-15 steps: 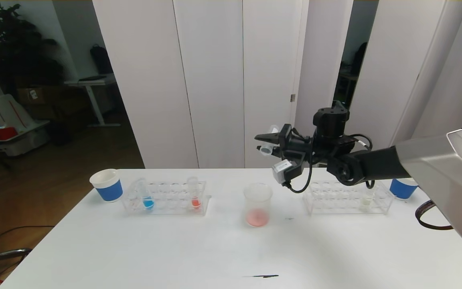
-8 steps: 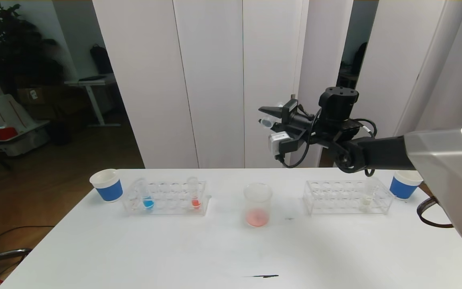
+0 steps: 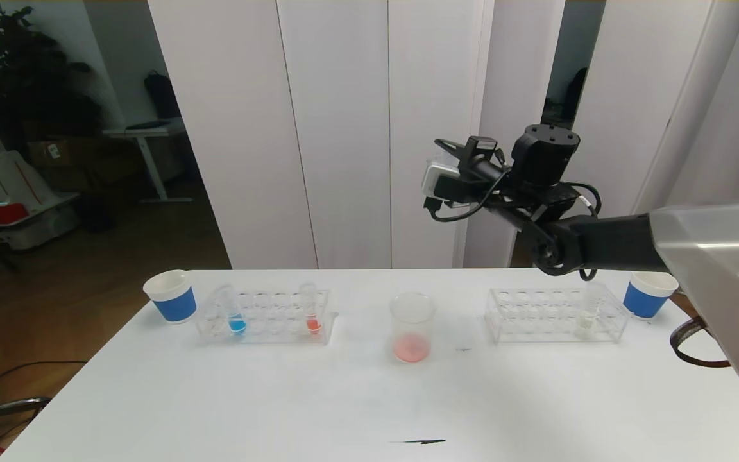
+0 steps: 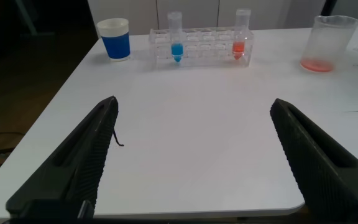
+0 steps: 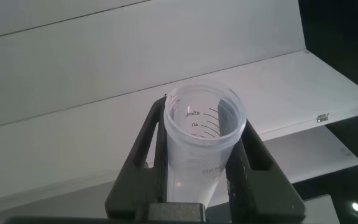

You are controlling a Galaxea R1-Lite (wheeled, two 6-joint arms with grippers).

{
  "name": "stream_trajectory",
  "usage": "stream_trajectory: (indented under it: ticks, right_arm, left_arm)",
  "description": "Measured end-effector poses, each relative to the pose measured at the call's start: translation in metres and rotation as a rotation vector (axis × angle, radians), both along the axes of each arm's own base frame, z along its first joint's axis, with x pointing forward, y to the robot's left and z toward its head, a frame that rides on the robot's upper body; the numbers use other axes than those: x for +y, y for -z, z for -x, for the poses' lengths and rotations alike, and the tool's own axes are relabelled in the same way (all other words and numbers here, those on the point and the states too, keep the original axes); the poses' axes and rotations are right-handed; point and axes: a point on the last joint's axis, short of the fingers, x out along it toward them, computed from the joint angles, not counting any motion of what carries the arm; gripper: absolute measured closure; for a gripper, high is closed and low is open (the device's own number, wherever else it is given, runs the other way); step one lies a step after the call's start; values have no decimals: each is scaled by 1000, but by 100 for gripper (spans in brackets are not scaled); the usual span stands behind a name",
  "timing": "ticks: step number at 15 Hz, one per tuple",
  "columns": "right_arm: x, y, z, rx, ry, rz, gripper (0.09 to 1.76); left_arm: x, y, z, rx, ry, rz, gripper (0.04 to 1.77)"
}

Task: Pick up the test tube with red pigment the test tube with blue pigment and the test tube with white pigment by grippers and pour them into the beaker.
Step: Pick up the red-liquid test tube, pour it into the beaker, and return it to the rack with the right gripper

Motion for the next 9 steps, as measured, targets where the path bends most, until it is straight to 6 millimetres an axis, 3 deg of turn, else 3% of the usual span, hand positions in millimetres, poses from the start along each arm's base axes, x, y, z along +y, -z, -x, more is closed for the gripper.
stream_trajectory:
  ticks: [3,9]
  right_arm:
    - [-6,18,-1,112,68,-131,126]
    - [-1,35,3,344,145,-629,126]
  left_arm:
    - [0,0,0,0,0,0,6]
    - [0,0,0,-1,0,0,6]
